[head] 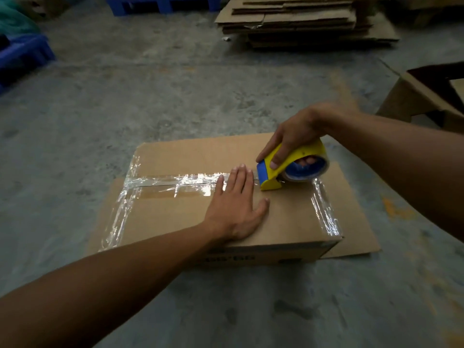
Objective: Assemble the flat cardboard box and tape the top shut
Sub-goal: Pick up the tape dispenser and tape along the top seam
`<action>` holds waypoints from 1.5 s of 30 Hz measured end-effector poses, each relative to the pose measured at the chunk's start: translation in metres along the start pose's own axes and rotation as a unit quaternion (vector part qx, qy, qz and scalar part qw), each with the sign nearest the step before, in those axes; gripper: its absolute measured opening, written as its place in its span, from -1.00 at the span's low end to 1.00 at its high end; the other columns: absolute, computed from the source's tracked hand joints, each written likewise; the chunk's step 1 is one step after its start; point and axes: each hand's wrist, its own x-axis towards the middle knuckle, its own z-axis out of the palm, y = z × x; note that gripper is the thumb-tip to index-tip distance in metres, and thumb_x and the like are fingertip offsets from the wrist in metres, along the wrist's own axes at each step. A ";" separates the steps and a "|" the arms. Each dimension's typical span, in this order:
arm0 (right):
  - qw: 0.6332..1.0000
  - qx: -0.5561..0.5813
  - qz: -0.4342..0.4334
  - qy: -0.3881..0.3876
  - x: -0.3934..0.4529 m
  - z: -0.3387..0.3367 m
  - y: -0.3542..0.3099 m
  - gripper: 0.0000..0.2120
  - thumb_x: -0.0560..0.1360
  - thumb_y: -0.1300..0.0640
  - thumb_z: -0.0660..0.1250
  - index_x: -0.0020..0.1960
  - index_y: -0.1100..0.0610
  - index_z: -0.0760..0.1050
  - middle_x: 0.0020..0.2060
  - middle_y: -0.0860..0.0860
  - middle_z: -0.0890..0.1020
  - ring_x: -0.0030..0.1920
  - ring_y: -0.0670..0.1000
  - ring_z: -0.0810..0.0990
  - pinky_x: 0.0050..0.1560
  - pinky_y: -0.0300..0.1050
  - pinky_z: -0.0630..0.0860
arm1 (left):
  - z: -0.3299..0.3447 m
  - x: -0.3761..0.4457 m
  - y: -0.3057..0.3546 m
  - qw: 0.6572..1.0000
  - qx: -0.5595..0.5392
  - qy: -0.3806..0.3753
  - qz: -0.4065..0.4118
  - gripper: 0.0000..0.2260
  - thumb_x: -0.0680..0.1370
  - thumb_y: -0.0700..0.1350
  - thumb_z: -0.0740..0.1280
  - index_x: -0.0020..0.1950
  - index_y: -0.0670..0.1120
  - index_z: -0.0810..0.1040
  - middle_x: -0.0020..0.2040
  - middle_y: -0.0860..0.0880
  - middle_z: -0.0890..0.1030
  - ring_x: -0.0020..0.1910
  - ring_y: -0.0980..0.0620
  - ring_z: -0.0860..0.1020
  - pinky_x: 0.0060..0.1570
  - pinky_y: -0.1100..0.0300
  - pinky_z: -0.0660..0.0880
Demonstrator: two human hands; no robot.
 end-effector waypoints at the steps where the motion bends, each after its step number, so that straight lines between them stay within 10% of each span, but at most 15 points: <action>1: 1.000 0.012 -0.005 -0.004 -0.001 0.001 0.005 -0.52 0.47 0.04 0.45 0.35 -0.21 0.47 -0.46 0.06 0.63 -0.53 0.02 0.56 -0.46 -0.19 0.56 | 0.001 0.001 -0.001 1.000 0.003 0.006 0.000 -0.27 0.55 0.32 -0.18 0.59 -0.08 -0.18 0.60 -0.04 -0.21 0.55 0.04 -0.27 0.50 -0.05 -0.26; 33: 0.998 -0.028 0.012 0.049 -0.061 0.010 0.152 -0.45 0.39 -0.06 0.51 0.32 -0.31 0.43 -0.34 -0.10 0.69 -0.38 -0.10 0.61 -0.33 -0.31 0.52 | 0.001 0.035 0.095 0.999 0.009 -0.008 0.043 -0.37 0.58 0.28 -0.18 0.59 0.04 -0.20 0.58 0.06 -0.27 0.54 -0.09 -0.31 0.48 -0.19 -0.25; 38: 0.975 -0.198 0.099 0.017 -0.016 0.067 0.154 -0.39 0.40 -0.07 0.47 0.42 -0.20 0.40 0.34 0.00 0.50 0.23 0.07 0.50 0.11 -0.11 0.43 | -0.013 0.055 0.100 0.978 0.043 -0.008 0.204 -0.48 0.62 0.13 -0.11 0.58 0.08 0.05 0.60 0.09 0.02 0.57 0.02 -0.14 0.51 -0.08 -0.08; 45: 0.979 -0.153 0.121 0.054 -0.024 0.071 0.167 -0.39 0.42 -0.12 0.45 0.44 -0.19 0.38 0.38 0.01 0.44 0.28 0.07 0.46 0.12 -0.14 0.38 | -0.012 0.091 0.100 0.960 -0.009 0.054 0.275 -0.69 0.58 0.05 0.05 0.05 0.00 0.56 0.14 0.02 0.60 0.37 -0.07 0.36 0.37 -0.01 0.26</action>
